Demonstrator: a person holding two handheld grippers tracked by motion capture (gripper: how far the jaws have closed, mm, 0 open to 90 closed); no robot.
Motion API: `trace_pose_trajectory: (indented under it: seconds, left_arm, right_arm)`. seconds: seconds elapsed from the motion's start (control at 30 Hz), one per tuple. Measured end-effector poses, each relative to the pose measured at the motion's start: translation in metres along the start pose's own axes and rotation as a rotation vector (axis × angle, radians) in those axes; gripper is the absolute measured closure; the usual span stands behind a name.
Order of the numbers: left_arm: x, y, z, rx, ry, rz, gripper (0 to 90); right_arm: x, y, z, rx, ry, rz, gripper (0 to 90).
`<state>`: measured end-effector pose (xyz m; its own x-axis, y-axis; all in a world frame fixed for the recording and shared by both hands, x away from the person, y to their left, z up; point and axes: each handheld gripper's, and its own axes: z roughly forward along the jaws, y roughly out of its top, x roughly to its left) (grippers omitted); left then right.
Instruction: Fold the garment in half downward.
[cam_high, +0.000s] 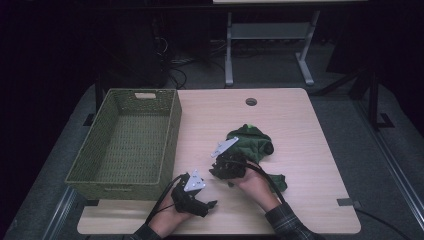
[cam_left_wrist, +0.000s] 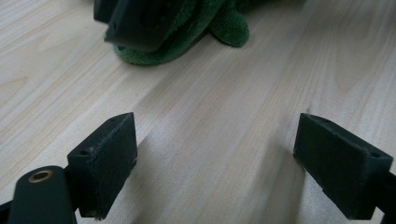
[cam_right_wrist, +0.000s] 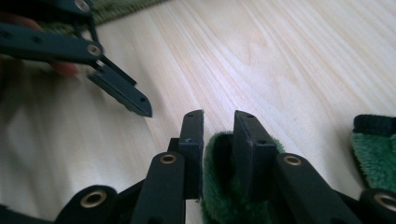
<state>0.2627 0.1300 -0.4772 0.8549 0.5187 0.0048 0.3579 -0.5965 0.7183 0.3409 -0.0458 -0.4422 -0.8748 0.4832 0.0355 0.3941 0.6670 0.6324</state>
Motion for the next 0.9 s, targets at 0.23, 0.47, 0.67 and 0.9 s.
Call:
trace_pose_trajectory:
  seconds: [0.23,0.47,0.67,0.9]
  left_arm:
    - [0.000,0.000,0.000,0.000,-0.002,-0.006,12.8]
    - [0.000,0.000,0.000,0.003,-0.001,0.001,12.8]
    - [0.000,0.000,0.000,-0.001,-0.001,-0.002,12.8]
    - [0.000,0.000,0.000,-0.005,-0.002,-0.006,12.8]
  right_arm:
    - [0.000,-0.002,0.008,0.039,-0.004,-0.015,83.6]
    - [0.001,0.000,-0.013,-0.056,0.045,0.018,85.0]
    - [-0.002,-0.001,-0.038,-0.124,0.047,0.034,84.5]
    - [-0.006,-0.013,-0.065,-0.172,0.023,0.049,84.1]
